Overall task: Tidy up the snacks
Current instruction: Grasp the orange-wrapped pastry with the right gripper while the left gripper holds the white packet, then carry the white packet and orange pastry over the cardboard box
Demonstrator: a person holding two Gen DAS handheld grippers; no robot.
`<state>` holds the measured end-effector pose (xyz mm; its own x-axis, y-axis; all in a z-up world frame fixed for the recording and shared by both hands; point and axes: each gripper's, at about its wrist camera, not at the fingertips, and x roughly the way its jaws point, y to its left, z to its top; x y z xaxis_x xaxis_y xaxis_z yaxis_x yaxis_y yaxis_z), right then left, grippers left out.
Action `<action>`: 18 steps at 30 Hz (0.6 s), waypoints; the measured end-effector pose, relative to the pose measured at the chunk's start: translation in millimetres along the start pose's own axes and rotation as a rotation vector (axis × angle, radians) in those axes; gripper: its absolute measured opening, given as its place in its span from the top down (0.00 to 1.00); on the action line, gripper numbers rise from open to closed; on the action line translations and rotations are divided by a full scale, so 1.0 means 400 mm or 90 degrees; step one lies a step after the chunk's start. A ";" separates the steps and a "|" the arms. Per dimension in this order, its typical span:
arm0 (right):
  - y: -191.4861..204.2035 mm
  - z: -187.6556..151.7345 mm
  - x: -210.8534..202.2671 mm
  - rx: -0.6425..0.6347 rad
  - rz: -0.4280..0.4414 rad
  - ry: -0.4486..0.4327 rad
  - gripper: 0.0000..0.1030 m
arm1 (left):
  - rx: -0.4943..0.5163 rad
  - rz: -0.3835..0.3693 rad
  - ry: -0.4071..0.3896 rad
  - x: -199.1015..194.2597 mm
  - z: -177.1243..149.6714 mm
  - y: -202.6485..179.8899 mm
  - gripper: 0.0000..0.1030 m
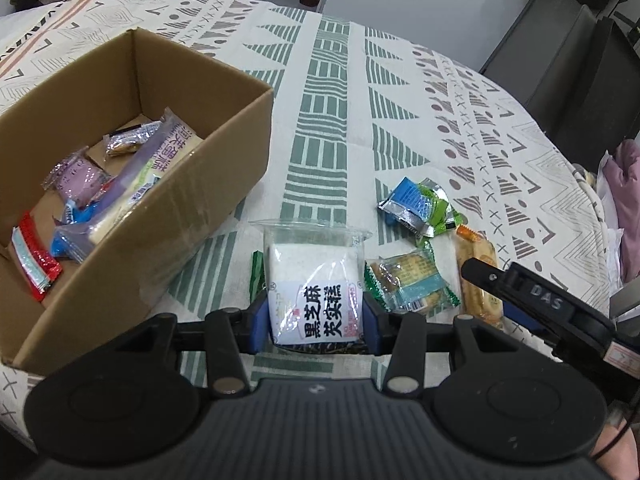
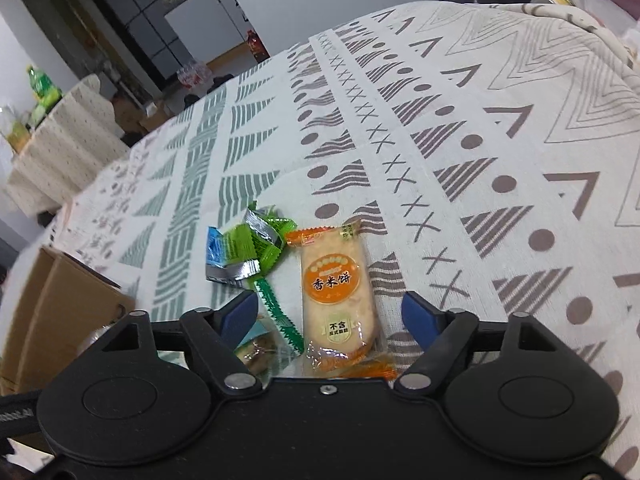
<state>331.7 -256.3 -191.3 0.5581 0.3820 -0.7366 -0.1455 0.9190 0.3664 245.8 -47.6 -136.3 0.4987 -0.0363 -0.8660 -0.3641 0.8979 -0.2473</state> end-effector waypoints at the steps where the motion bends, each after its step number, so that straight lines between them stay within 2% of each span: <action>1: 0.006 -0.002 0.000 -0.014 -0.008 0.002 0.41 | 0.001 0.000 0.001 0.001 0.001 0.000 0.56; 2: 0.009 -0.004 -0.001 -0.024 -0.015 0.008 0.62 | 0.003 0.000 0.001 0.001 0.003 -0.001 0.56; 3: 0.007 -0.006 -0.003 -0.023 -0.013 0.011 0.66 | 0.004 0.001 0.001 0.002 0.004 -0.001 0.56; 10: 0.001 -0.022 -0.045 0.014 0.009 0.014 0.66 | 0.014 0.007 -0.002 -0.006 0.007 -0.003 0.56; 18: 0.015 -0.021 -0.138 0.043 0.068 -0.030 0.66 | 0.014 0.015 -0.020 -0.056 -0.001 -0.003 0.56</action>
<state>293.0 -271.0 -153.3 0.5806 0.4706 -0.6644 -0.1516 0.8642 0.4797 234.7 -48.0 -117.0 0.5148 -0.0021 -0.8573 -0.3585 0.9079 -0.2174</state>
